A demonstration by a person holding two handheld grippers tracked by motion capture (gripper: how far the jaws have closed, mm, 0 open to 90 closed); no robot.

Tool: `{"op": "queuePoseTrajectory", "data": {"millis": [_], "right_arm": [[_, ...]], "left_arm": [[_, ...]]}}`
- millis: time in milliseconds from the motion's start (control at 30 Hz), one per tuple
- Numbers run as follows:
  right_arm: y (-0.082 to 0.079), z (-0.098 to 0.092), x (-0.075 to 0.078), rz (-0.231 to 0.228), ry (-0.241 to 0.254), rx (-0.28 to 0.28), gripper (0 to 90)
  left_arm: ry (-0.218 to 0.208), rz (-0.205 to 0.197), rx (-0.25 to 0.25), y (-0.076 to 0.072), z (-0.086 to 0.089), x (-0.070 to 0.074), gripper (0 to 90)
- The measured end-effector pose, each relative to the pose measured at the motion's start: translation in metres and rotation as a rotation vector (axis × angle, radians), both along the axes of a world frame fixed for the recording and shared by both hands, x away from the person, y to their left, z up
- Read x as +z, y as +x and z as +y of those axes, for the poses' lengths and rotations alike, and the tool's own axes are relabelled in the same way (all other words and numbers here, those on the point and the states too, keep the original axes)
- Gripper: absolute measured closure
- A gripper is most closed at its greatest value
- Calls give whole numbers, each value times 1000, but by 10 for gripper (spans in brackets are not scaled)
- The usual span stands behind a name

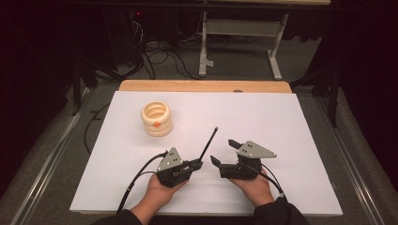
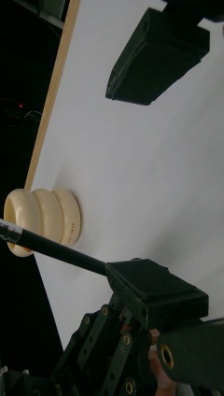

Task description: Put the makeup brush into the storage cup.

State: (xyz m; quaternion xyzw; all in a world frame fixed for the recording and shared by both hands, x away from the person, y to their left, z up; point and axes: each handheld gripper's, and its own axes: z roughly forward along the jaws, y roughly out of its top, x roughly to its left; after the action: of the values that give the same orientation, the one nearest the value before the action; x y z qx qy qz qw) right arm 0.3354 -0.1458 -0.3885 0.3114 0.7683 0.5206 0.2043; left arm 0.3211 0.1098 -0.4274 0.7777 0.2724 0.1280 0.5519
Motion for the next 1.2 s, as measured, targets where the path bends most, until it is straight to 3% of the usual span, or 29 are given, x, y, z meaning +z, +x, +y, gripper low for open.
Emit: {"op": "queuePoseTrajectory", "data": {"millis": [400, 900, 1200], "right_arm": [[-2, 0, 3, 40, 94, 34, 239], [-4, -1, 8, 57, 232, 45, 440], [-5, -2, 10, 59, 275, 31, 557]], "left_arm": [[-6, 6, -10, 0, -3, -1, 833], [4, 9, -31, -3, -9, -2, 833], [9, 6, -49, -6, -14, -3, 833]]}}
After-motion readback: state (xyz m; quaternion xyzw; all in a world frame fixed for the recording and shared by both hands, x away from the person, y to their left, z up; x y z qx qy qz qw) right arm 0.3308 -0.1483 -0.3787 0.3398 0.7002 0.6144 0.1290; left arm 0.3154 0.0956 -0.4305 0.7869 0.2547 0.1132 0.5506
